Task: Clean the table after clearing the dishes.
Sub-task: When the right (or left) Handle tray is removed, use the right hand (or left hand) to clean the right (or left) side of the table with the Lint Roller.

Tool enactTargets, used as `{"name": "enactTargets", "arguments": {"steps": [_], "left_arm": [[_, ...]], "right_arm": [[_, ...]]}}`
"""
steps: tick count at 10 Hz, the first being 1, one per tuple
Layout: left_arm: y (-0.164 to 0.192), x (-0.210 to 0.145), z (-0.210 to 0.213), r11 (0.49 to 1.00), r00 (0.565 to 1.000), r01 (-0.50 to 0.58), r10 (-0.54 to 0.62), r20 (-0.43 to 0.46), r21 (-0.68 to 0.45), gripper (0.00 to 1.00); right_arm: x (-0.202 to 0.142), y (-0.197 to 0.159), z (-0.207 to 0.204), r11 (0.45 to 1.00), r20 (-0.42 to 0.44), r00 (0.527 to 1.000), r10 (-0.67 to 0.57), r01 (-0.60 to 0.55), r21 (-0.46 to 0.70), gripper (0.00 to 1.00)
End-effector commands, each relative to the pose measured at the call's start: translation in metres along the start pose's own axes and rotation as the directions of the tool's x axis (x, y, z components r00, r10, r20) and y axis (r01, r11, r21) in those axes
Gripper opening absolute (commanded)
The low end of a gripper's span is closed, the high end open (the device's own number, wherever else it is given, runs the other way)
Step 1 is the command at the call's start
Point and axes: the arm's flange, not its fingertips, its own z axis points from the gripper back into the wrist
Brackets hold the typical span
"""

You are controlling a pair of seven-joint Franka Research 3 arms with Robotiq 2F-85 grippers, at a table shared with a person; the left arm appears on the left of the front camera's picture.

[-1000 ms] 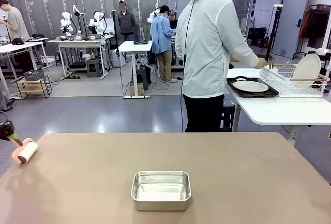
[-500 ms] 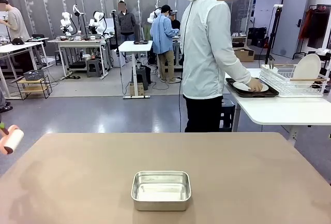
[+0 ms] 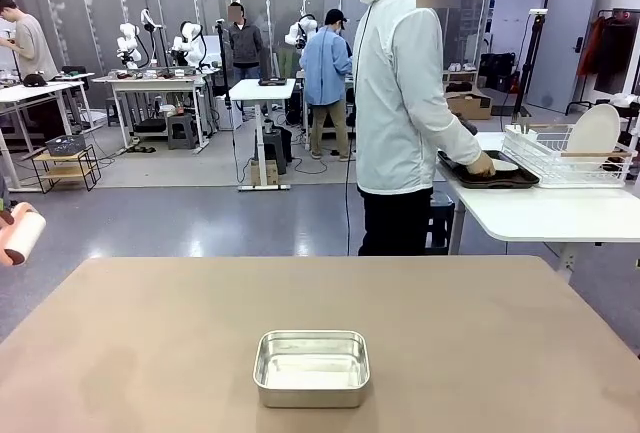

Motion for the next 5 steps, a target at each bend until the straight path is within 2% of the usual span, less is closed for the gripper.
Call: {"name": "enactTargets", "arguments": {"steps": [1,5], "left_arm": [[0.0117,0.0013,-0.017,1.0,1.0,0.0,0.0,-0.018,-0.002,0.23],[0.0117,0.0013,-0.017,1.0,1.0,0.0,0.0,-0.018,-0.002,0.23]], "right_arm": [[-0.002,0.0028,0.0004,1.0,-0.012,1.0,0.009,-0.009,0.002,1.0],[-0.002,0.0028,0.0004,1.0,-0.012,1.0,0.009,-0.009,0.002,1.0]]}}
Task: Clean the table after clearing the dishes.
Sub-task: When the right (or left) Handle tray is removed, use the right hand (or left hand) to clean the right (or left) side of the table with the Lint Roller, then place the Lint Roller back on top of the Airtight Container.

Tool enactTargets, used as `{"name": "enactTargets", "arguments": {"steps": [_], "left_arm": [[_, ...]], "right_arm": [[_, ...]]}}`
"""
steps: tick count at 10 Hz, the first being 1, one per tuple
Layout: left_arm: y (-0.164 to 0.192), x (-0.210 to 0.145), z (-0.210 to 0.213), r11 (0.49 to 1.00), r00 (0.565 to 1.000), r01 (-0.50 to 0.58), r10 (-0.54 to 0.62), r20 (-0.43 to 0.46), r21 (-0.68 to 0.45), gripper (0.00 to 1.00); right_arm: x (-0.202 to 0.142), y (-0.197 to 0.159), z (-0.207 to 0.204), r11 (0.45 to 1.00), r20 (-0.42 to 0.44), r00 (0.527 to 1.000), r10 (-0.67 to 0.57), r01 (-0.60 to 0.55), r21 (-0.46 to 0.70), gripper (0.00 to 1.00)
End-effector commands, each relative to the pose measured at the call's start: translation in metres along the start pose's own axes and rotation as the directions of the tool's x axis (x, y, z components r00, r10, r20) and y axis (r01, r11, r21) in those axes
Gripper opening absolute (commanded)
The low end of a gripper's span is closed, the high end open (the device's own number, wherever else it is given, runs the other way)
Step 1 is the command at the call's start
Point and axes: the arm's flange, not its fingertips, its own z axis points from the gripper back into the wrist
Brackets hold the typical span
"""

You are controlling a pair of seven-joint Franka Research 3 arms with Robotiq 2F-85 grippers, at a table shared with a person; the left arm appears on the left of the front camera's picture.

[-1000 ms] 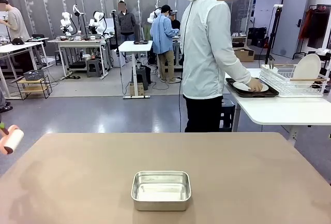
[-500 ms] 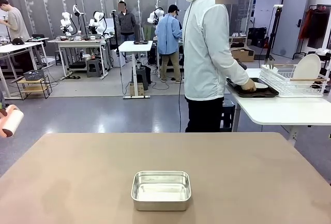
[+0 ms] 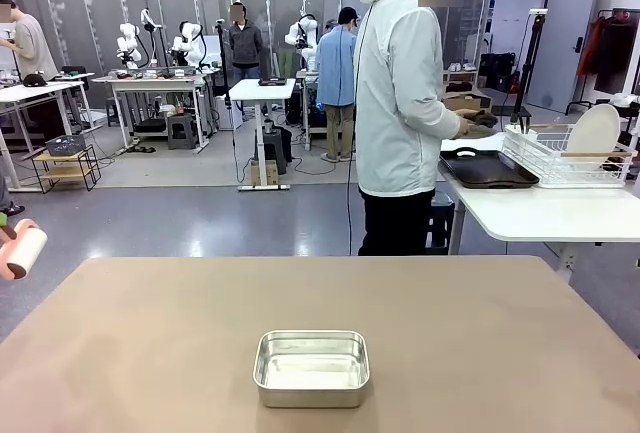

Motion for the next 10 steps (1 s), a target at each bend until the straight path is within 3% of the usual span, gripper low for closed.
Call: {"name": "enactTargets", "arguments": {"steps": [1,8,10], "left_arm": [[0.003,0.006,0.003,1.0,1.0,0.014,-0.014,0.022,-0.007,0.23],[0.0,0.003,0.001,1.0,1.0,0.002,-0.002,0.005,0.0,0.23],[-0.069,0.011,0.023,0.928,0.949,0.316,-0.308,0.069,-0.196,0.23]], "right_arm": [[-0.002,0.003,0.0,1.0,-0.012,1.0,0.01,-0.01,0.002,1.0],[-0.002,0.003,0.0,1.0,-0.012,1.0,0.01,-0.01,0.002,1.0],[-0.002,0.003,0.0,1.0,-0.012,1.0,0.01,-0.01,0.002,1.0]]}}
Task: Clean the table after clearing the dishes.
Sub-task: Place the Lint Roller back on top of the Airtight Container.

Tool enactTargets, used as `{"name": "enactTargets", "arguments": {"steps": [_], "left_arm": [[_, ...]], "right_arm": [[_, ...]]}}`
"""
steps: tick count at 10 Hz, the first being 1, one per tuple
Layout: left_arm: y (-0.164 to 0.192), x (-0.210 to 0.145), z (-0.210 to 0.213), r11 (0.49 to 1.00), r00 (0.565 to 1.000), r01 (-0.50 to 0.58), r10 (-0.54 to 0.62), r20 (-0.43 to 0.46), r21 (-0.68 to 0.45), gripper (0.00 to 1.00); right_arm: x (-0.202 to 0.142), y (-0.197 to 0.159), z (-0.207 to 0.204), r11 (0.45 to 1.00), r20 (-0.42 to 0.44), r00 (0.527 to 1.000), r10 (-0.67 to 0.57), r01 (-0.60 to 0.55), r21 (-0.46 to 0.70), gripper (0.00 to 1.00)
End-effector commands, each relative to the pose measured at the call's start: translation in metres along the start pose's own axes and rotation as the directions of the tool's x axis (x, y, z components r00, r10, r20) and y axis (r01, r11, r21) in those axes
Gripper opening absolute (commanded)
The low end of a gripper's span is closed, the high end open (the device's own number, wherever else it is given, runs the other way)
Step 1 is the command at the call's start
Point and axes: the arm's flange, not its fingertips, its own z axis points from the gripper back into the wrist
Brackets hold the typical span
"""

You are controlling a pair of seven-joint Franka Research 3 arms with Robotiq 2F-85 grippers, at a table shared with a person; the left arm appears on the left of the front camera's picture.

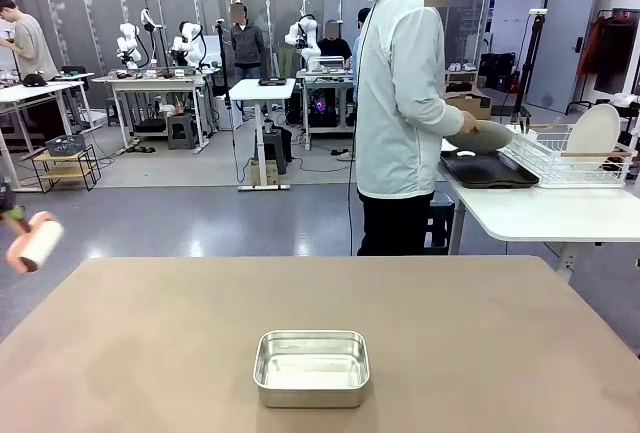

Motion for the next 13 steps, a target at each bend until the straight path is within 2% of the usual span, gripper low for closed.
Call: {"name": "enactTargets", "arguments": {"steps": [1,2,3,4,6,7,8,10,11,12,13], "left_arm": [[-0.056,0.011,0.031,0.939,0.961,0.276,-0.264,0.086,-0.207,0.23],[-0.088,0.013,0.052,0.871,0.921,0.39,-0.365,0.139,-0.299,0.23],[-0.113,0.013,0.072,0.799,0.867,0.497,-0.463,0.181,-0.337,0.23],[-0.14,0.011,0.089,0.703,0.807,0.588,-0.543,0.232,-0.4,0.23],[-0.211,0.0,0.107,0.479,0.641,0.739,-0.717,0.274,-0.474,0.23],[-0.245,-0.004,0.106,0.391,0.564,0.781,-0.776,0.281,-0.487,0.23],[-0.272,-0.008,0.097,0.33,0.487,0.819,-0.832,0.265,-0.47,0.23],[-0.31,-0.019,0.077,0.252,0.402,0.831,-0.888,0.222,-0.495,0.23],[-0.316,-0.022,0.071,0.267,0.403,0.829,-0.894,0.196,-0.491,0.23],[-0.311,-0.029,0.088,0.28,0.451,0.804,-0.862,0.232,-0.525,0.23],[-0.311,-0.029,0.088,0.28,0.451,0.804,-0.862,0.232,-0.525,0.23]], "right_arm": [[-0.002,0.003,0.001,1.0,-0.011,1.0,0.01,-0.01,0.002,1.0],[-0.002,0.003,0.001,1.0,-0.011,1.0,0.01,-0.01,0.002,1.0],[-0.002,0.003,0.001,1.0,-0.011,1.0,0.01,-0.01,0.002,1.0],[-0.002,0.003,0.001,1.0,-0.011,1.0,0.01,-0.01,0.002,1.0],[-0.002,0.003,0.001,1.0,-0.011,1.0,0.01,-0.01,0.002,1.0],[-0.002,0.003,0.001,1.0,-0.011,1.0,0.01,-0.01,0.002,1.0],[-0.002,0.003,0.001,1.0,-0.011,1.0,0.01,-0.01,0.002,1.0],[-0.002,0.003,0.001,1.0,-0.011,1.0,0.01,-0.01,0.002,1.0],[-0.002,0.003,0.001,1.0,-0.011,1.0,0.01,-0.01,0.002,1.0],[-0.002,0.003,0.001,1.0,-0.011,1.0,0.01,-0.01,0.002,1.0],[-0.002,0.003,0.001,1.0,-0.011,1.0,0.01,-0.01,0.002,1.0]]}}
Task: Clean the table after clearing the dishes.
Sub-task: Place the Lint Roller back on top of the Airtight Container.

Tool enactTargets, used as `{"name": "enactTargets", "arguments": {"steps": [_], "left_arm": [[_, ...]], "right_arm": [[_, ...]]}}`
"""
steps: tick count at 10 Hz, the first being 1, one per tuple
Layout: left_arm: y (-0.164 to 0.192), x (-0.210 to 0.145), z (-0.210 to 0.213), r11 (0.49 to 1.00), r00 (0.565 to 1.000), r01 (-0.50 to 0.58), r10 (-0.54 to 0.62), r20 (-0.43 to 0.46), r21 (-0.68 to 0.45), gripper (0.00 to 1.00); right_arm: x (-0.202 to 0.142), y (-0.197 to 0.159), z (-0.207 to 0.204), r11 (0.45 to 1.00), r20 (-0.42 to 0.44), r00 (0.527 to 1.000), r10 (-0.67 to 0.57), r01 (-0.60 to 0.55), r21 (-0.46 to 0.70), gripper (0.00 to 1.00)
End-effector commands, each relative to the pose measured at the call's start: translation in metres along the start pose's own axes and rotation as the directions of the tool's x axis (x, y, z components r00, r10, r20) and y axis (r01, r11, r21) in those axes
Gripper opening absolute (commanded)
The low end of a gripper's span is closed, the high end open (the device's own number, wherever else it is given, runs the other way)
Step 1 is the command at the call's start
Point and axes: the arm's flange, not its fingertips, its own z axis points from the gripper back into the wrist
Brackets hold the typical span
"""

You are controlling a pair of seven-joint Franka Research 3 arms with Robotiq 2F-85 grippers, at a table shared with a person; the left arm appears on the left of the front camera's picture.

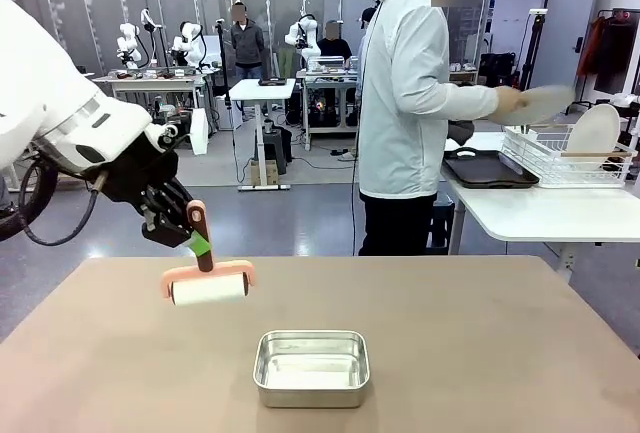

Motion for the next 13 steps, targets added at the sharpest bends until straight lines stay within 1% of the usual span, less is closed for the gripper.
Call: {"name": "enactTargets", "arguments": {"steps": [1,3,4,5,6,8,9,10,12,13], "left_arm": [[-0.003,-0.002,0.016,1.0,0.999,-0.014,0.014,0.038,0.009,0.23],[-0.003,-0.002,0.016,1.0,0.999,-0.014,0.014,0.038,0.009,0.23],[0.001,-0.003,0.012,1.0,1.0,-0.007,0.007,0.021,0.018,0.23],[0.0,0.022,-0.008,0.998,0.998,0.057,-0.057,0.007,-0.027,0.23],[-0.001,0.041,-0.026,0.994,0.996,0.092,-0.092,0.005,-0.06,0.23],[0.002,0.071,-0.059,0.989,0.996,0.076,-0.08,-0.027,-0.126,0.23],[0.003,0.085,-0.079,0.987,0.995,0.069,-0.079,-0.06,-0.147,0.23],[0.004,0.099,-0.099,0.982,0.99,0.086,-0.102,-0.095,-0.166,0.23],[0.018,0.121,-0.139,0.972,0.984,0.12,-0.143,-0.106,-0.2,0.23],[0.025,0.125,-0.16,0.969,0.984,0.104,-0.133,-0.122,-0.224,0.23]], "right_arm": [[-0.002,0.003,0.001,1.0,-0.011,1.0,0.01,-0.01,0.002,1.0],[-0.002,0.003,0.001,1.0,-0.011,1.0,0.01,-0.01,0.002,1.0],[-0.002,0.003,0.001,1.0,-0.011,1.0,0.01,-0.01,0.002,1.0],[-0.002,0.003,0.001,1.0,-0.011,1.0,0.01,-0.01,0.002,1.0],[-0.002,0.003,0.001,1.0,-0.011,1.0,0.01,-0.01,0.002,1.0],[-0.002,0.003,0.001,1.0,-0.011,1.0,0.01,-0.01,0.002,1.0],[-0.002,0.003,0.001,1.0,-0.011,1.0,0.01,-0.01,0.002,1.0],[-0.002,0.003,0.001,1.0,-0.011,1.0,0.01,-0.01,0.002,1.0],[-0.002,0.003,0.001,1.0,-0.011,1.0,0.01,-0.01,0.002,1.0],[-0.002,0.003,0.001,1.0,-0.011,1.0,0.01,-0.01,0.002,1.0]]}}
